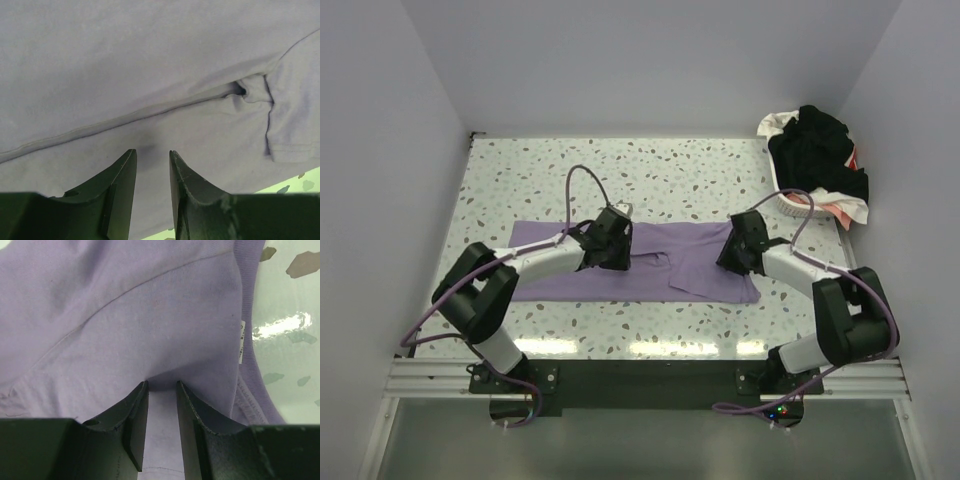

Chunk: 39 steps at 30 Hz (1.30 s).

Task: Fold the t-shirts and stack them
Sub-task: Fold the tshirt

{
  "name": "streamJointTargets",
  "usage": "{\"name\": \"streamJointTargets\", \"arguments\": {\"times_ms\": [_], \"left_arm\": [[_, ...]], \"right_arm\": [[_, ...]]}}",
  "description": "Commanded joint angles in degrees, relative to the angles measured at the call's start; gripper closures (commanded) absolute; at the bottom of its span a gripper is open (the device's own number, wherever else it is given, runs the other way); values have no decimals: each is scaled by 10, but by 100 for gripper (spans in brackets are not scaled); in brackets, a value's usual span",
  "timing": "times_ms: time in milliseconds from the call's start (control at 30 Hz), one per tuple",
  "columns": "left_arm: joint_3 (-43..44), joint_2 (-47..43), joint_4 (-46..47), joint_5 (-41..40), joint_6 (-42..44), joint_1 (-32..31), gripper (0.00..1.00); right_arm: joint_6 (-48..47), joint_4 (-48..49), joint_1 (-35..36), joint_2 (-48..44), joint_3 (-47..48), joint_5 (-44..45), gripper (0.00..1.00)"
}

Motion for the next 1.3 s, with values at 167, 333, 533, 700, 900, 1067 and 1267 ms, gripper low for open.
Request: {"name": "streamJointTargets", "arguments": {"times_ms": [167, 333, 533, 700, 900, 1067, 1267], "left_arm": [[-57, -12, 39, 10, -35, 0, 64], [-96, -23, 62, 5, -56, -6, 65], [-98, -20, 88, -10, -105, -61, 65], [-46, 31, 104, -2, -139, -101, 65], [65, 103, 126, 58, -164, -102, 64], [158, 140, 100, 72, -145, -97, 63], [127, 59, 58, 32, -83, -58, 59]], "right_arm": [[0, 33, -1, 97, 60, 0, 67], [-18, 18, -1, 198, 151, -12, 67], [-67, -69, -1, 302, 333, 0, 66], [-127, -157, -2, 427, 532, -2, 65], [-185, -244, -2, 580, 763, -21, 65], [-223, -315, -1, 663, 935, -49, 64], [-247, -277, -1, 611, 943, -43, 51]]}}
